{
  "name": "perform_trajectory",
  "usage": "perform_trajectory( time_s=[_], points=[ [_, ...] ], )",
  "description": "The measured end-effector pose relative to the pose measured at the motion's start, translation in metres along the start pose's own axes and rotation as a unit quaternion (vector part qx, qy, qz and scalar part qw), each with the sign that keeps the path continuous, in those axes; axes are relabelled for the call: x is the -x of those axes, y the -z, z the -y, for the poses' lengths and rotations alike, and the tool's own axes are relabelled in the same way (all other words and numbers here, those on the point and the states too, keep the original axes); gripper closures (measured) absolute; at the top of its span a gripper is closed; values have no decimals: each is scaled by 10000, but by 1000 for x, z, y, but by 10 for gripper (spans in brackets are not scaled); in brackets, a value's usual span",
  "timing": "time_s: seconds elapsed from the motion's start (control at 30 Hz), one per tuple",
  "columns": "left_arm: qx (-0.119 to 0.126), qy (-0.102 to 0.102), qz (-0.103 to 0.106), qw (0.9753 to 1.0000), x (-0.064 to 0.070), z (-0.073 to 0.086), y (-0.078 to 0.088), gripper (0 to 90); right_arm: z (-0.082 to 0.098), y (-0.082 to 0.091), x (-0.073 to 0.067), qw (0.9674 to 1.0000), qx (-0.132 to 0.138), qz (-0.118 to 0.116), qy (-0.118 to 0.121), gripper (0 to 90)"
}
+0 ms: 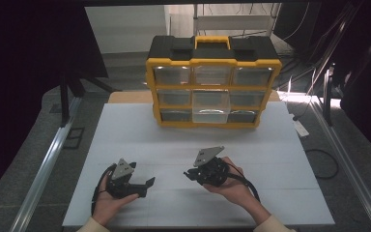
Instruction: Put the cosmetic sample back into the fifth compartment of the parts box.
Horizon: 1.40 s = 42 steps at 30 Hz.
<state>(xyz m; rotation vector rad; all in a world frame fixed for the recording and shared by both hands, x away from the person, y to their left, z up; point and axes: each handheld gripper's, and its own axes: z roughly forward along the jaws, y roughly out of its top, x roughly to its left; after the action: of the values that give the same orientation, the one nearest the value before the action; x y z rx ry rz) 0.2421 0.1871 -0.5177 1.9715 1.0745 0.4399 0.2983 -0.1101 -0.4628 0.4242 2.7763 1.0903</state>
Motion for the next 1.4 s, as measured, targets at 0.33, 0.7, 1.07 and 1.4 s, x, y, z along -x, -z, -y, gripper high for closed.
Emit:
perform_trajectory(
  time_s=[0.33, 0.7, 1.07, 1.4],
  points=[
    [-22, 7, 7, 10000, 0, 0, 0, 103, -2, 11, 3, 9996, 237, 73, -146, 809],
    [-28, -23, -2, 10000, 0, 0, 0, 103, -5, 28, 7, 9978, 599, 109, -253, 808],
    [-34, -13, 3, 10000, 0, 0, -1, 104, -7, 45, 10, 9950, 904, 264, -332, 809],
    [-17, -8, -7, 10000, 0, 0, 0, 103, -7, 61, 14, 9910, 1198, 384, -462, 808]
  ],
)
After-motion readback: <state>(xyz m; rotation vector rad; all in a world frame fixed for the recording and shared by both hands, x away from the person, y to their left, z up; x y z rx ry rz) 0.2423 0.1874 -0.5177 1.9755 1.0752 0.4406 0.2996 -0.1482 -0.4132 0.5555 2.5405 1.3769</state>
